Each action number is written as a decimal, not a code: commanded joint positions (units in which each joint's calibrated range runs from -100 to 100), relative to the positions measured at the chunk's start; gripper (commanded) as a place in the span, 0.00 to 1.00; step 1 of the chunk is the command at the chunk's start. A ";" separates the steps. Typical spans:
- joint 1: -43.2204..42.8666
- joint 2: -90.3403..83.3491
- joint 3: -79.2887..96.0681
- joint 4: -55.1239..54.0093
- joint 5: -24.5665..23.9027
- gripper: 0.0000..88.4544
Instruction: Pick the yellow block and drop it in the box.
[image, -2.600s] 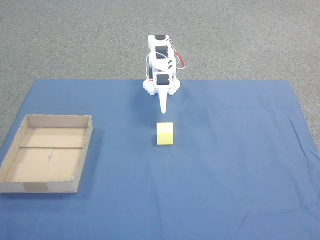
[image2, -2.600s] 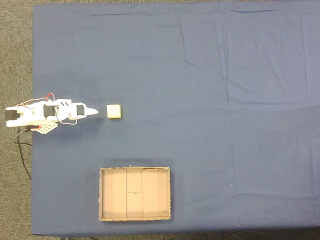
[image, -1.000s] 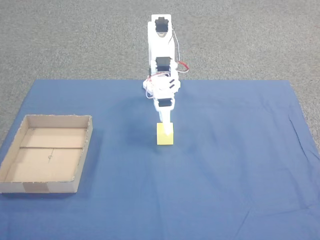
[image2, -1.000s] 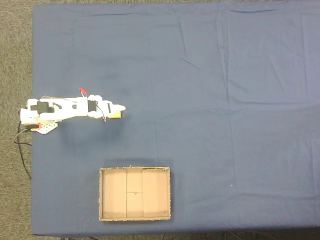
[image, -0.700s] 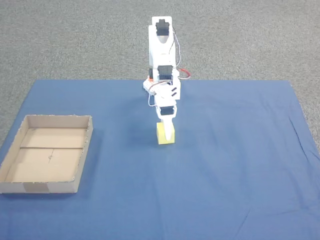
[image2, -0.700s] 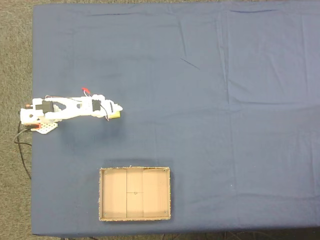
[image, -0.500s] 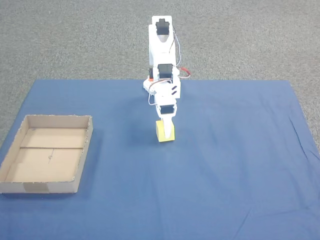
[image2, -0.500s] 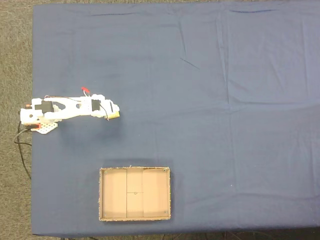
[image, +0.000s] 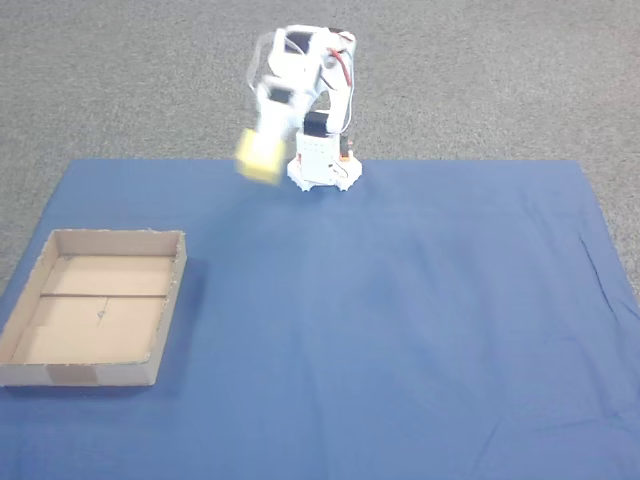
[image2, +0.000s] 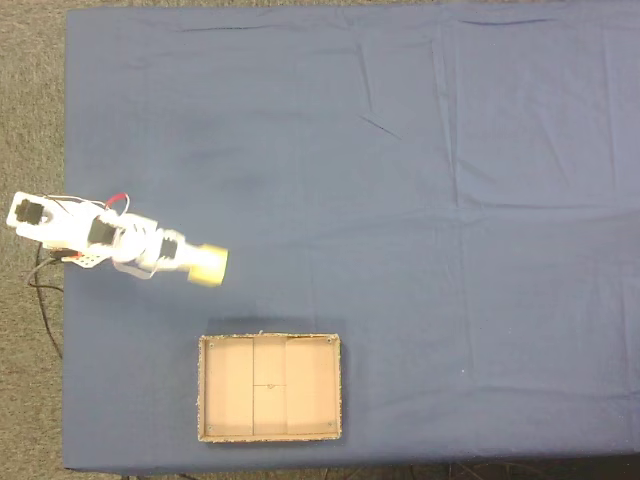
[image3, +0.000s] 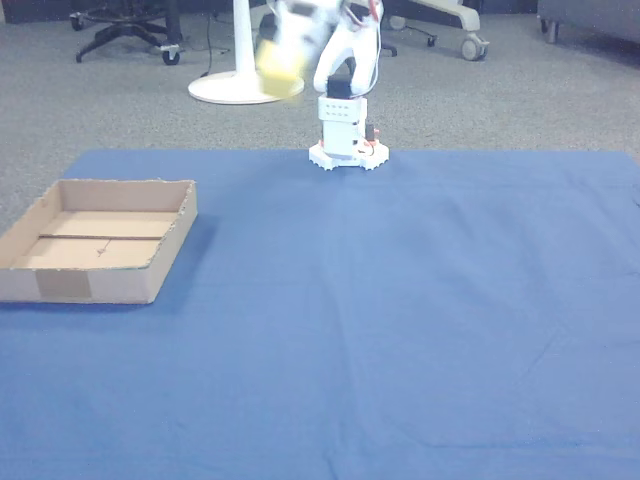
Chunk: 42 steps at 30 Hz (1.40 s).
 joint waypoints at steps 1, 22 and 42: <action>11.98 6.01 -10.86 -8.38 1.03 0.24; 26.29 94.40 -89.86 7.58 6.35 0.24; 5.53 10.15 -3.98 -14.58 -1.37 0.04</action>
